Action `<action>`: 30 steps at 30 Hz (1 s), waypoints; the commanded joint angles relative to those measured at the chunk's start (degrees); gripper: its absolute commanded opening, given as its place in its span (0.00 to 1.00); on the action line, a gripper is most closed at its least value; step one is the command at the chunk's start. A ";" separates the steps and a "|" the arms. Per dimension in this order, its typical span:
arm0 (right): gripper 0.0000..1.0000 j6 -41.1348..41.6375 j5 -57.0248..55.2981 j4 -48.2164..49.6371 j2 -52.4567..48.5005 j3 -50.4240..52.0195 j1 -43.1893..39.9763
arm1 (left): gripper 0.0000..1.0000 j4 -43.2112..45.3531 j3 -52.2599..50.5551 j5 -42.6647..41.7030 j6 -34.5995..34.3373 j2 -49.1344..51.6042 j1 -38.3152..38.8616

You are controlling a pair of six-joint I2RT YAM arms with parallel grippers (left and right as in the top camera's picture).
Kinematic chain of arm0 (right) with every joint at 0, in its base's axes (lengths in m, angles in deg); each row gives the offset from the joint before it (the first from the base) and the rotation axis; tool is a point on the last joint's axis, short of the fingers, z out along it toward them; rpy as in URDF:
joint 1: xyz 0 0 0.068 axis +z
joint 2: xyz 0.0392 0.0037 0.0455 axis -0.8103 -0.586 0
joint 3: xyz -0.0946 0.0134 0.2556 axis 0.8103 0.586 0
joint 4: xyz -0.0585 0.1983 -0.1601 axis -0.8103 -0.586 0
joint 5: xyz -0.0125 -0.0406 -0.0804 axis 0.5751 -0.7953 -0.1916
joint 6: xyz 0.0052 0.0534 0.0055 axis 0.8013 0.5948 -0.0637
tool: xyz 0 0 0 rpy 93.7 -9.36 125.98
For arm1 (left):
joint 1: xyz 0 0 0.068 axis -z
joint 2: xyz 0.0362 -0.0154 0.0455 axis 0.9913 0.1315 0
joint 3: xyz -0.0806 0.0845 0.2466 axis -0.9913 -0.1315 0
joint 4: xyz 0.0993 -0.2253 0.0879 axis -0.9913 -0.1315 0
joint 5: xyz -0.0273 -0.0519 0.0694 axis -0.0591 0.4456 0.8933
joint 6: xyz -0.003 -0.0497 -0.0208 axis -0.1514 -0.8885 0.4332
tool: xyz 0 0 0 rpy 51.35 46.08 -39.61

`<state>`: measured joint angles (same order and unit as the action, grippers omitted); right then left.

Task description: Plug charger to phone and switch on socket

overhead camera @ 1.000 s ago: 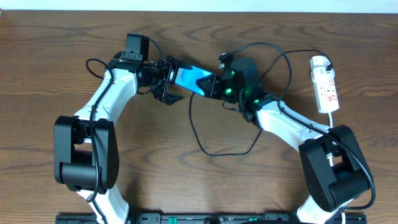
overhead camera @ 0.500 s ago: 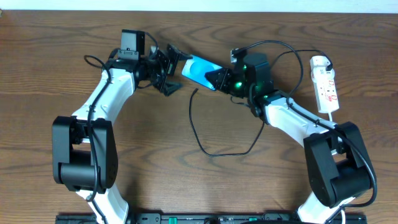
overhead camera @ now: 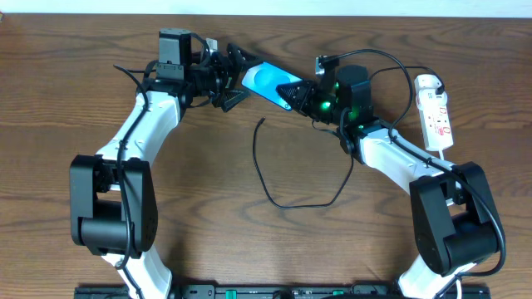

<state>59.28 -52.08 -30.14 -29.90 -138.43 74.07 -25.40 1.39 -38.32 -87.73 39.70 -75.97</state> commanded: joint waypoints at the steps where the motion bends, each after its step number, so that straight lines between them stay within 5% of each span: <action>1: 0.01 2.71 1.51 1.49 0.68 -1.22 -0.50 | 0.98 0.04 1.16 -1.07 0.98 -1.07 -0.20; 22: 0.01 14.23 0.83 10.29 0.68 -1.22 -1.33 | 0.98 9.35 1.16 -1.05 -3.21 -1.07 -0.20; 30: 0.01 28.11 -2.10 12.11 0.68 -1.22 -1.53 | 0.98 16.63 1.16 -2.80 -3.34 -1.07 -0.20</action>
<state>79.34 -52.76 -19.76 -29.92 -138.43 72.78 -12.13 1.39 -38.74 -90.94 39.70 -75.97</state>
